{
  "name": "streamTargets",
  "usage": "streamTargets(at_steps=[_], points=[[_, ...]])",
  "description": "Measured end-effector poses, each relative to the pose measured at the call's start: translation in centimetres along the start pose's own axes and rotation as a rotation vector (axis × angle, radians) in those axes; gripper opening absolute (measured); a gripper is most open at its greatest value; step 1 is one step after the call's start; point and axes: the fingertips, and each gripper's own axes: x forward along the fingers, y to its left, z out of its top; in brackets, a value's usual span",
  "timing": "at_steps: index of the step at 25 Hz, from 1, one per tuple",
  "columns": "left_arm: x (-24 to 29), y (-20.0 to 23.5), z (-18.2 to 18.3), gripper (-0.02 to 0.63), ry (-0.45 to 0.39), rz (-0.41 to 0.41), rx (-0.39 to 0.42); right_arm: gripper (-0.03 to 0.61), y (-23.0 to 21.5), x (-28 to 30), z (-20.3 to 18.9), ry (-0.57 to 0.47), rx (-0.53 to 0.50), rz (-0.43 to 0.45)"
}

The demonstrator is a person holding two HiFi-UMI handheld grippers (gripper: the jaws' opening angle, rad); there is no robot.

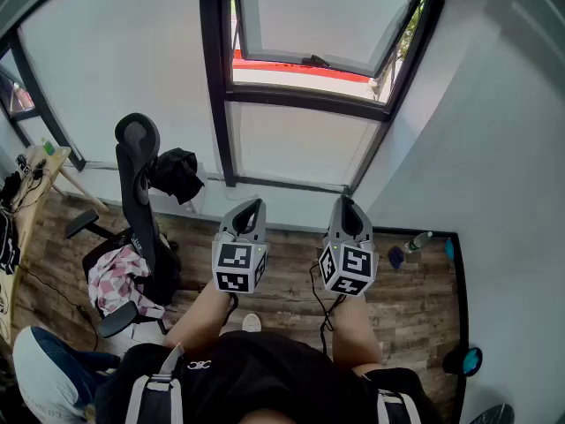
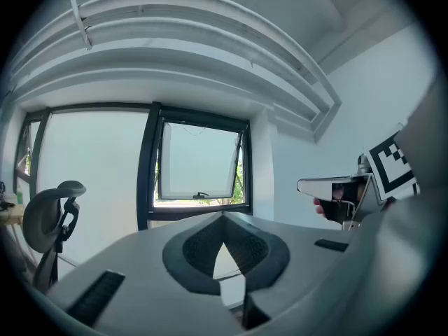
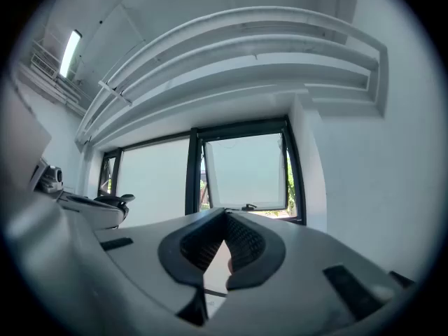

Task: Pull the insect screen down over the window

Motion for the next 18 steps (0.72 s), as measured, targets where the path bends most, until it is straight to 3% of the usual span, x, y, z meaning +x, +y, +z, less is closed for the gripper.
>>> streamTargets(at_steps=[12, 18], points=[[1.5, 1.2, 0.9, 0.008, -0.027, -0.008, 0.016, 0.005, 1.3, 2.1, -0.2, 0.0, -0.044, -0.001], [2.5, 2.8, 1.3, 0.008, -0.035, -0.016, 0.026, 0.005, 1.9, 3.8, -0.3, -0.002, -0.02, -0.008]])
